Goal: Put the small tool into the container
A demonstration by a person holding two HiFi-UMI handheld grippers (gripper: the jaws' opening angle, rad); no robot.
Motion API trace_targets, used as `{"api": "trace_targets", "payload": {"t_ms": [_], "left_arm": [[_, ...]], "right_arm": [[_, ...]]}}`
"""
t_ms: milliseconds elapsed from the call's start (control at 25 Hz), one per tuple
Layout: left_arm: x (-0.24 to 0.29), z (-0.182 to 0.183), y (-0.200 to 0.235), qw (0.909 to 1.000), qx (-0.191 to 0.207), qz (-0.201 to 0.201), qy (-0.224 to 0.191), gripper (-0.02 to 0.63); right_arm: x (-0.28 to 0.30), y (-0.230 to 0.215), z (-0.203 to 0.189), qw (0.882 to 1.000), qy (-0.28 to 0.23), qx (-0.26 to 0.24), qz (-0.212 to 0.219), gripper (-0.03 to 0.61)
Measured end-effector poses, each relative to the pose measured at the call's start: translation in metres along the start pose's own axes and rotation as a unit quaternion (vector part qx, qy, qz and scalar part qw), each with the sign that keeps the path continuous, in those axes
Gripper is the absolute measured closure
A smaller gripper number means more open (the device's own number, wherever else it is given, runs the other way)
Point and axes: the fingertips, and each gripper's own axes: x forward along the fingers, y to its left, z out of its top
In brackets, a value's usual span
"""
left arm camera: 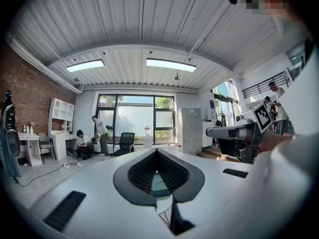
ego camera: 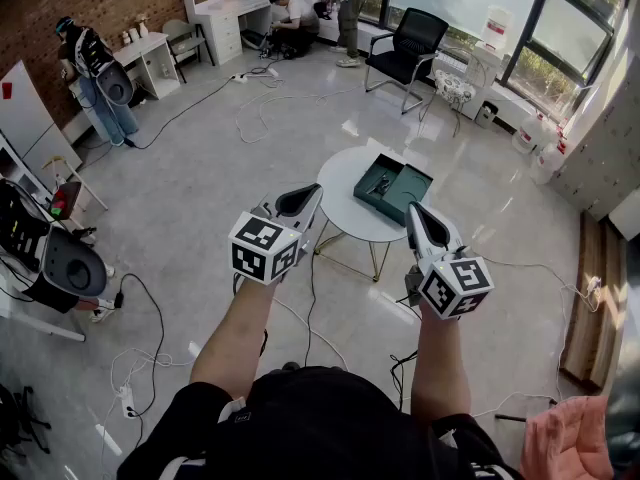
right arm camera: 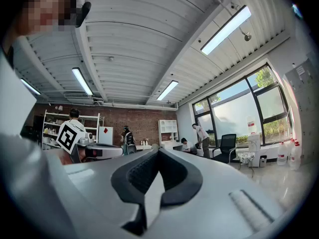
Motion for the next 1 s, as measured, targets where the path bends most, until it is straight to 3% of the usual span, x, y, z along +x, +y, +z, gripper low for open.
{"api": "trace_targets", "payload": {"t_ms": [1000], "left_arm": [[0.007, -0.003, -0.022, 0.9999, -0.007, 0.003, 0.007, 0.611]], "right_arm": [[-0.024, -0.038, 0.02, 0.998, -0.04, 0.05, -0.022, 0.568]]}}
